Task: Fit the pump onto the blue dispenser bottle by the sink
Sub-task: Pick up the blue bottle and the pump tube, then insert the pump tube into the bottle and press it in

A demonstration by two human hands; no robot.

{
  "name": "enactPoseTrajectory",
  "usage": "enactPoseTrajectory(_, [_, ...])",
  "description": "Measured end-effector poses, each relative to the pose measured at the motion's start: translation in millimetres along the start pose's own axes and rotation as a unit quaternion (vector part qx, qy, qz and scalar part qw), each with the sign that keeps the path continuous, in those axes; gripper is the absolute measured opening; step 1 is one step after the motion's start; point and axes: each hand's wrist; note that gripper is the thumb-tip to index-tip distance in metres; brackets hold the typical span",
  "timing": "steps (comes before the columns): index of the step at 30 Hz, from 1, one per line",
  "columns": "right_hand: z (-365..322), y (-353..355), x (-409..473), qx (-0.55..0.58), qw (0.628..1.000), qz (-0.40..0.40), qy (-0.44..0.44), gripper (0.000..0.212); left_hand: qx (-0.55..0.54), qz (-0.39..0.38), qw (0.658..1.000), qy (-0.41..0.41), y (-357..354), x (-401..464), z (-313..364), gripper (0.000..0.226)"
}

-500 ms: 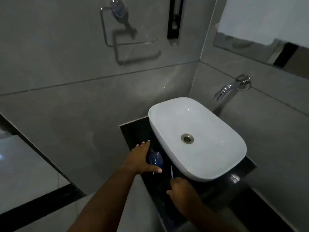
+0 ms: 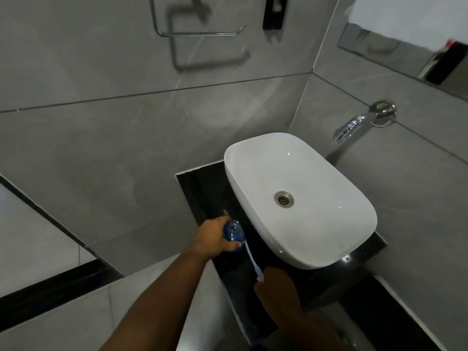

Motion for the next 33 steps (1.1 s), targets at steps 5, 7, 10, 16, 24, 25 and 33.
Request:
enactPoseTrajectory(5, [-24.4, 38.3, 6.0, 0.076, 0.995, 0.048, 0.043, 0.022, 0.021, 0.036, 0.999, 0.006, 10.6, 1.8, -4.8, 0.062])
enactPoseTrajectory(7, [-35.7, 57.2, 12.0, 0.093, 0.991, 0.064, 0.068, 0.025, 0.034, 0.037, 0.999, 0.002, 16.7, 3.6, -8.9, 0.063])
enactPoseTrajectory(10, [-48.3, 85.4, 24.4, 0.096, 0.985, 0.091, 0.11, 0.021, 0.026, 0.028, 0.999, -0.002, 19.8, 4.0, -14.4, 0.068])
enactPoseTrajectory(16, [-72.8, 129.4, 46.5, 0.058, 0.977, 0.089, 0.184, 0.016, 0.023, -0.045, 0.999, 0.011, 13.4, 10.8, -23.4, 0.126])
enactPoseTrajectory(24, [-110.1, 125.8, 69.9, -0.046, 0.982, 0.007, 0.181, 0.017, 0.143, -0.055, 0.988, -0.032, 10.7, 30.4, -36.0, 0.13])
enactPoseTrajectory(25, [-111.9, 122.5, 72.2, -0.043, 0.982, -0.009, 0.185, 0.011, 0.141, -0.057, 0.988, -0.032, 9.3, 31.1, -36.7, 0.13])
enactPoseTrajectory(33, [-131.7, 94.5, 81.0, -0.061, 0.961, -0.079, 0.258, 0.023, 0.122, -0.041, 0.99, -0.047, 5.1, 29.5, -45.3, 0.124])
Point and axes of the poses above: each hand's wrist, its own x-axis towards the middle knuckle, its own y-axis out of the back of the hand, z = x × y, and after that the axes turned 6 degrees about z, right-handed
